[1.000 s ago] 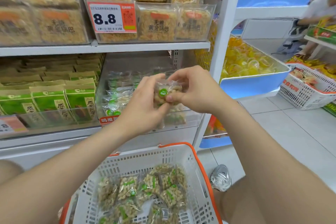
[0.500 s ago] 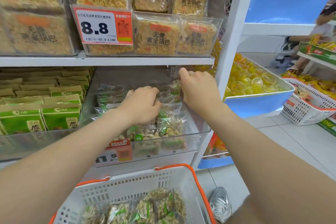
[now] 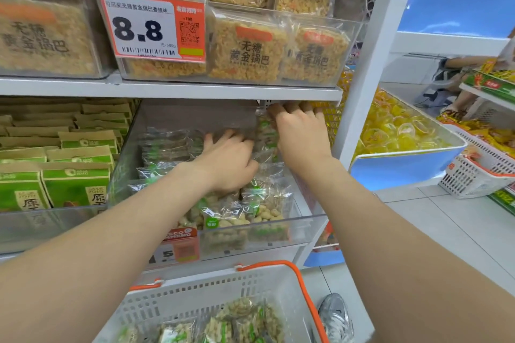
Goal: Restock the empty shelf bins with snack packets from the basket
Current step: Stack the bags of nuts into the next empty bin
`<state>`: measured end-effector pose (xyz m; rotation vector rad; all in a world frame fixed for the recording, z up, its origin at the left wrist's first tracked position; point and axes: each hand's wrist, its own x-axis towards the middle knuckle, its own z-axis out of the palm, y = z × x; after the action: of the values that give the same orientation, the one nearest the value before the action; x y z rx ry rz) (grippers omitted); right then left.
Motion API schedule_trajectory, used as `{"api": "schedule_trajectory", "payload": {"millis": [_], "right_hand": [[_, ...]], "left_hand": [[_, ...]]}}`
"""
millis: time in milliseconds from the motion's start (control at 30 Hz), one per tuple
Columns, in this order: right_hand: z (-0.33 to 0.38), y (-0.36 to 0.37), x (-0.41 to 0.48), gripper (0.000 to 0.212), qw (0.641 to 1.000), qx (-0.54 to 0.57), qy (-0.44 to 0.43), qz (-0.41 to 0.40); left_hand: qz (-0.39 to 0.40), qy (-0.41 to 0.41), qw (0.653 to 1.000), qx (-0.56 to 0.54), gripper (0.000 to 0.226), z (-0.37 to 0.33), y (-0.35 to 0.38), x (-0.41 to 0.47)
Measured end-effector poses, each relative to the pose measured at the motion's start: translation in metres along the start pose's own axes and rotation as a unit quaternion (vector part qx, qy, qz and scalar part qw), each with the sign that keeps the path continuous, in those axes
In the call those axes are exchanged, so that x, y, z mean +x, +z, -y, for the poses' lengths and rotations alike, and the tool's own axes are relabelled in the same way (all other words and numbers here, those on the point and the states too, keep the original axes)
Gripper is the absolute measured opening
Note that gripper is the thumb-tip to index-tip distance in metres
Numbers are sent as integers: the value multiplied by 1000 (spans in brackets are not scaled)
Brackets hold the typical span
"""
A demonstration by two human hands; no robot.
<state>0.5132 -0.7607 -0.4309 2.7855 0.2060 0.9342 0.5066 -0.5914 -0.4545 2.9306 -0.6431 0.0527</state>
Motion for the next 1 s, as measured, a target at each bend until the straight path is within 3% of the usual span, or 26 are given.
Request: {"api": "schedule_trajectory", "payload": {"millis": [200, 367, 467, 733, 1000], "right_hand": [[-8, 0, -4, 60, 999, 49, 6, 2], [-7, -3, -9, 56, 999, 10, -28, 15], [-4, -3, -10, 58, 998, -32, -14, 49], [1, 2, 6, 54, 978, -45, -23, 201], [4, 8, 25, 40, 956, -80, -138, 247]], "left_hand": [[22, -8, 998, -51, 57, 8, -5, 3], [28, -5, 997, -75, 57, 8, -3, -1], [19, 1, 998, -66, 43, 9, -2, -2], [18, 15, 997, -76, 62, 15, 2, -2], [28, 18, 997, -72, 47, 18, 3, 0]]}}
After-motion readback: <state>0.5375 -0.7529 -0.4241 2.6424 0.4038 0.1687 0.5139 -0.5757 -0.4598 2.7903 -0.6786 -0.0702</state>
